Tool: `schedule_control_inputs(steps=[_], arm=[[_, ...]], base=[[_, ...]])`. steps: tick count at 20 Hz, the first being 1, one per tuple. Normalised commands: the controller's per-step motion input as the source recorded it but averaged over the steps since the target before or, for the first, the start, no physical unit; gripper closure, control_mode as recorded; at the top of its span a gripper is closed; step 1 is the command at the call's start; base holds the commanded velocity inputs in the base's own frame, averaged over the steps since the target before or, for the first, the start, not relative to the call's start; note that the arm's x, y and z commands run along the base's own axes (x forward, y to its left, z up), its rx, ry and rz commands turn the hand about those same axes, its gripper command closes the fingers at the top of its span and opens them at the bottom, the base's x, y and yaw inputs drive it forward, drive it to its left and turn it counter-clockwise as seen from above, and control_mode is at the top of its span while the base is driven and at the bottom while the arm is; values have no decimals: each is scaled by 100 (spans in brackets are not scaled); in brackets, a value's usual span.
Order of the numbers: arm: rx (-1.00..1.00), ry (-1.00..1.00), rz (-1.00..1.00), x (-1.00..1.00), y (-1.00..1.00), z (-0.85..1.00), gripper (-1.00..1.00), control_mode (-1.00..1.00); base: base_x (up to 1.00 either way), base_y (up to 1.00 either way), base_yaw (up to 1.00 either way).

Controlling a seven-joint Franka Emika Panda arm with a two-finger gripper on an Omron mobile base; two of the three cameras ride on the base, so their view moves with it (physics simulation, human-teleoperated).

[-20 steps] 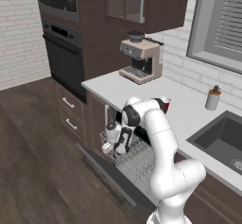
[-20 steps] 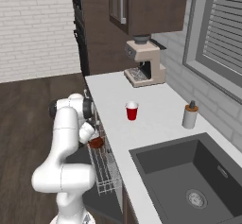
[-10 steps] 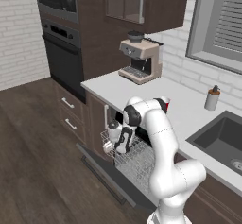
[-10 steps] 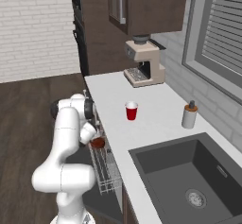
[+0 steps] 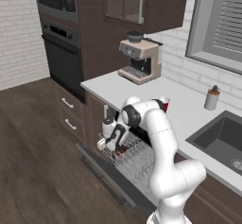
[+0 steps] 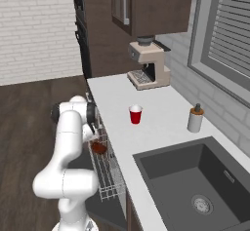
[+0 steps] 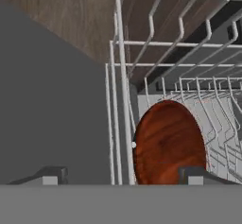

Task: Pick up the cup and bowl from the counter, place them in the dishwasher, and close the dishwasher door.

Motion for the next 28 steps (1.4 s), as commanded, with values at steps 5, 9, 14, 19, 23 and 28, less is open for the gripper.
schedule_control_inputs(steps=[5,9,14,19,23,28], arm=[[-1,-16,0,-33,11,51,-100,-100],[0,-9,0,-56,2,91,-100,-100],[0,-4,-7,-74,-3,100,-100,-100],[0,-5,-10,-58,-15,100,-100,-100],[0,0,-10,-1,-10,100,-100,-100],[2,0,-7,0,-13,100,-100,-100]], base=[[0,0,0],[0,0,0],[0,0,0],[0,0,0],[0,0,0],[0,0,0]])
